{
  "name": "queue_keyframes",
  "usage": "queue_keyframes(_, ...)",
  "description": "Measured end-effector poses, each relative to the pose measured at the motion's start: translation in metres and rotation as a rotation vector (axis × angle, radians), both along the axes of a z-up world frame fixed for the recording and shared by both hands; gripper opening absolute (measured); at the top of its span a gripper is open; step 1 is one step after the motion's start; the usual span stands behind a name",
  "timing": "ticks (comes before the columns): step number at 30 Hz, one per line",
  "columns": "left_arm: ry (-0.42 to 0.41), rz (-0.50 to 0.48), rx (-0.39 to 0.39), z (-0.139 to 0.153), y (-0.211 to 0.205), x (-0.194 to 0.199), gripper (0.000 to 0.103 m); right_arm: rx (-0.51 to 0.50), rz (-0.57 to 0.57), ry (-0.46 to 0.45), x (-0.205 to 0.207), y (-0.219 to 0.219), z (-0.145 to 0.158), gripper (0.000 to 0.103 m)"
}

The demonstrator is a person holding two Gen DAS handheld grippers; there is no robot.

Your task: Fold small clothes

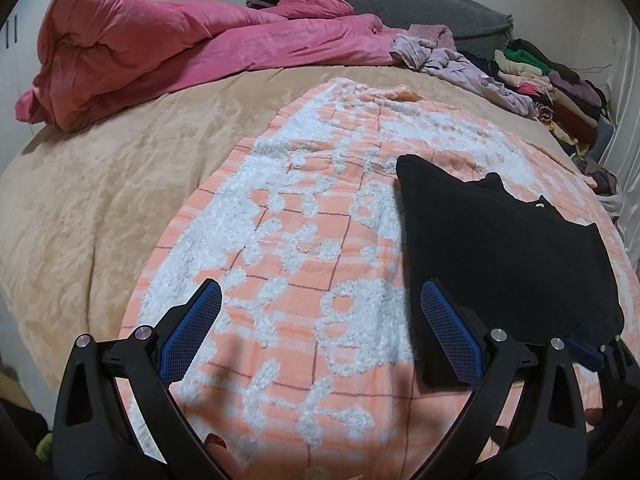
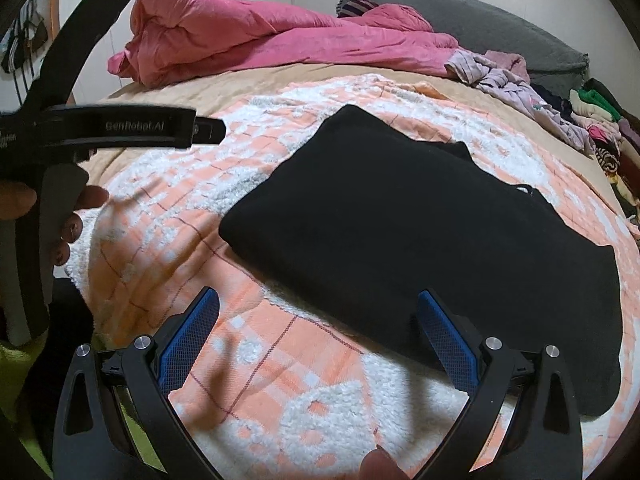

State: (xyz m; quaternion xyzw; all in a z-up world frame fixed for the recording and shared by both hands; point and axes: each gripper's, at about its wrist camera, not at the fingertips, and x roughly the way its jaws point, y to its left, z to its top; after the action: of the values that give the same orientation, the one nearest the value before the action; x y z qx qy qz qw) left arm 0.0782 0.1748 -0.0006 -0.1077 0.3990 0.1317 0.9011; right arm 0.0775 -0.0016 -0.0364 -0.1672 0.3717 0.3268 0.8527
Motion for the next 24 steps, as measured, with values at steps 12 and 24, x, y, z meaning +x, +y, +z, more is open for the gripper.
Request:
queue_keyframes(12, 0.024, -0.011, 0.013, -0.005, -0.002, 0.026, 0.094, -0.146, -0.074, -0.073, 0.025, 0.011, -0.029, 0.099)
queue_keyframes(24, 0.052, -0.034, 0.025, -0.009, -0.006, 0.057, 0.094, -0.172, -0.095, -0.177, 0.040, 0.027, -0.030, 0.099)
